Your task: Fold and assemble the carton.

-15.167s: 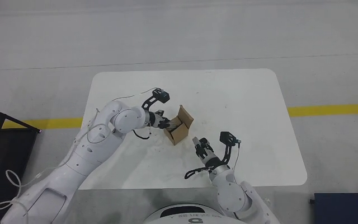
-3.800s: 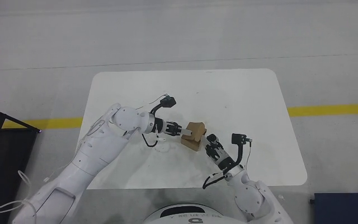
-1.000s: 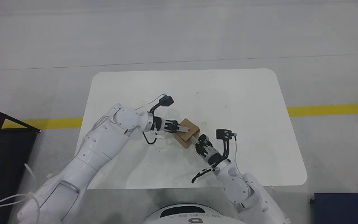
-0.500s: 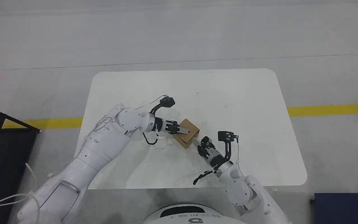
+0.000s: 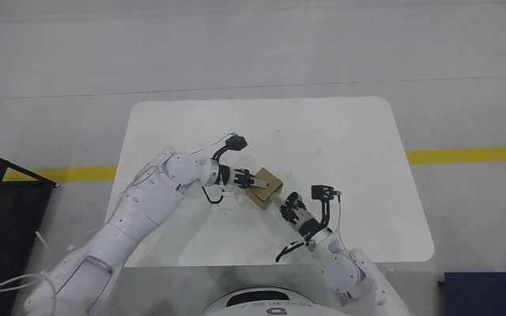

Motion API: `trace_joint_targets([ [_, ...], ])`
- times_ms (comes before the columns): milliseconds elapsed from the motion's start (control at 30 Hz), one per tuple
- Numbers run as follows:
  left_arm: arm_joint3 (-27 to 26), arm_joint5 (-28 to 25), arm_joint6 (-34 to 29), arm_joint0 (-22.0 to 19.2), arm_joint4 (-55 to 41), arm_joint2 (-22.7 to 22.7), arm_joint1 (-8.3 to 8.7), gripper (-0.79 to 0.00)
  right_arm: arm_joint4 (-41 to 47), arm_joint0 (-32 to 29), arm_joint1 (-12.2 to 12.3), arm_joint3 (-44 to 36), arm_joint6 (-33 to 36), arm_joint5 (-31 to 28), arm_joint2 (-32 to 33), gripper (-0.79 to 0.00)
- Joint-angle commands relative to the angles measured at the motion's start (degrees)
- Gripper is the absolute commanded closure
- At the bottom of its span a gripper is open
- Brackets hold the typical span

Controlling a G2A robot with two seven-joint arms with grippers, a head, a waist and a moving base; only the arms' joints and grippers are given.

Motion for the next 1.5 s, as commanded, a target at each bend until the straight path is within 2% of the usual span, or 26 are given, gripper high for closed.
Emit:
trace_joint_targets([
  [0,-0.1,0.0,0.0,0.1,0.0,-0.1,0.03,-0.665,0.1,0.3,0.0,0.2,0.0,0.0,0.0,-0.548],
  [533,-0.7,1.3,-0.4,0.4,2.9,0.2,0.16,-0.616,1.6,1.2,-0.1,1.4,-1.0,0.5,-0.4,-0.573],
  [600,-0.8,1.5,-0.3,0.4,3.1,0.2,0.16,-0.616,2.0,1.4,-0.1,1.8,-1.2,0.6,-0.3,-0.588],
  [667,-1.0,1.6,-0.2,0.4,3.5,0.2,0.17,-0.616,2.4,1.8,-0.2,2.3,-1.3,0.9,-0.2,-0.662],
  [733,-1.0,1.7,-0.3,0.4,3.8,0.2,0.19,-0.613,2.6,2.2,-0.2,2.7,-1.5,1.1,-0.2,-0.686],
  [900,-1.2,1.7,-0.4,0.4,4.1,0.2,0.20,-0.610,3.3,3.3,-0.4,3.5,-1.6,2.3,-0.4,-0.662],
  [1067,-1.4,1.9,-0.5,0.5,4.2,0.1,0.22,-0.613,3.9,4.5,-0.6,4.3,-0.3,7.6,-0.6,-0.631],
  [1300,-1.6,1.8,-0.6,0.3,4.3,-0.1,0.23,-0.631,3.6,5.1,-0.7,2.9,0.2,9.3,-0.9,-0.542],
  [1367,-1.5,1.8,-0.6,0.3,4.2,-0.2,0.23,-0.656,3.8,4.6,-0.7,2.0,-0.6,8.0,-0.7,-0.536],
  [1400,-1.5,1.8,-0.4,0.3,3.9,-0.3,0.23,-0.686,3.9,4.4,-0.7,1.7,-0.8,7.6,-0.6,-0.536],
  [1433,-1.5,1.9,-0.3,0.3,3.1,-0.6,0.21,-0.785,4.0,4.1,-0.7,1.3,-1.3,7.1,-0.4,-0.526],
  [1467,-1.5,2.0,-0.3,0.3,2.1,-1.0,0.22,-0.785,4.2,3.7,-0.6,0.7,-1.9,6.5,-0.2,-0.520],
])
